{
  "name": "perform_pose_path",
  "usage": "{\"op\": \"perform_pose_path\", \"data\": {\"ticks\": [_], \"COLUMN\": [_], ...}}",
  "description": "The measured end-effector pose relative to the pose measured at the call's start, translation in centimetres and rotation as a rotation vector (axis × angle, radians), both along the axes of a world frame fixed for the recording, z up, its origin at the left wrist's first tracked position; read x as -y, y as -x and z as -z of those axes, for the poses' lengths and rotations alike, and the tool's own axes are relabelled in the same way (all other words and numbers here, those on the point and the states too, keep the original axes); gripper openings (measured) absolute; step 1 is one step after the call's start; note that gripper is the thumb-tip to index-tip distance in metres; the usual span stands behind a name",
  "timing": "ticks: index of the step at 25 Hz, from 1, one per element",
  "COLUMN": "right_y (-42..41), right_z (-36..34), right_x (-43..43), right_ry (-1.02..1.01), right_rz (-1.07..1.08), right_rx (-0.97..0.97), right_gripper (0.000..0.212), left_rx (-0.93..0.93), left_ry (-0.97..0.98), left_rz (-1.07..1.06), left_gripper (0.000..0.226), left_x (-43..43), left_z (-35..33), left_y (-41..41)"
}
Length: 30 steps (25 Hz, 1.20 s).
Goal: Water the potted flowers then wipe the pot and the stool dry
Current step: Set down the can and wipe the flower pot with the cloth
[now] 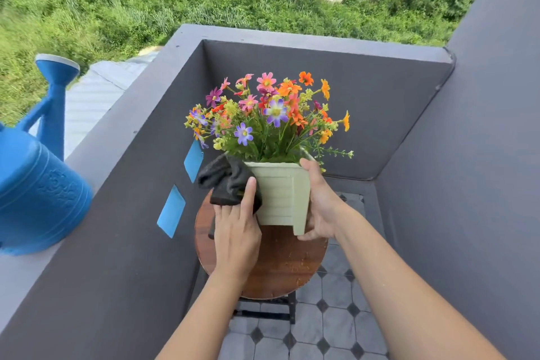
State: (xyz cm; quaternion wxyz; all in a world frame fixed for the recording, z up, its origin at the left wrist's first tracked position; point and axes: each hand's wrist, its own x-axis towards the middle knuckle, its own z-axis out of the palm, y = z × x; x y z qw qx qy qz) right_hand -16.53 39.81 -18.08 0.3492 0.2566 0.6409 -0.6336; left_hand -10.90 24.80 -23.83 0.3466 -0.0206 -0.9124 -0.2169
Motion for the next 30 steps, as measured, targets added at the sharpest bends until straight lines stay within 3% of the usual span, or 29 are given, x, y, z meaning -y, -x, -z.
{"op": "perform_pose_path", "data": {"ticks": [2,5,7,10,12,16,20,26,30], "right_y": [0.4,0.8,0.8,0.9,1.1,1.2,1.2,1.4,1.4], "right_z": [-0.5,-1.0,-1.0,-1.3,-1.8,-2.2,-2.3,-3.0,-2.9], "right_x": [0.1,0.0,-0.1,-0.1,-0.3,-0.3,-0.5,-0.6,-0.7], "right_ry": [0.0,0.02,0.031,0.028,0.026,0.036,0.01,0.03,0.081], "right_rz": [0.013,0.004,-0.019,-0.039,-0.028,-0.053,-0.072,-0.092,-0.079], "right_rx": [0.02,0.045,0.051,0.057,0.067,0.092,0.082,0.089,0.12], "right_gripper": [0.091,0.092,0.095,0.094,0.092,0.097,0.099,0.093,0.102], "left_rx": [-0.01,0.025,0.006,0.023,0.061,0.152,0.172,0.154,0.103], "left_ry": [-0.032,0.191,0.236,-0.039,-0.129,0.146,0.263,-0.057,0.246], "left_rz": [-0.014,0.178,0.243,0.037,0.052,0.214,0.278,0.108,0.31], "left_gripper": [0.07,0.083,0.086,0.079,0.08,0.075,0.089,0.066,0.08], "left_x": [-0.6,-1.4,-1.1,-1.5,-2.5,-3.4,-1.8,-4.0,-4.3], "left_z": [-2.2,-0.7,0.3,-2.4,-3.8,-0.6,3.2,-2.5,0.1], "left_y": [2.1,1.5,0.9,2.6,3.2,0.7,-2.2,2.0,-0.8]}}
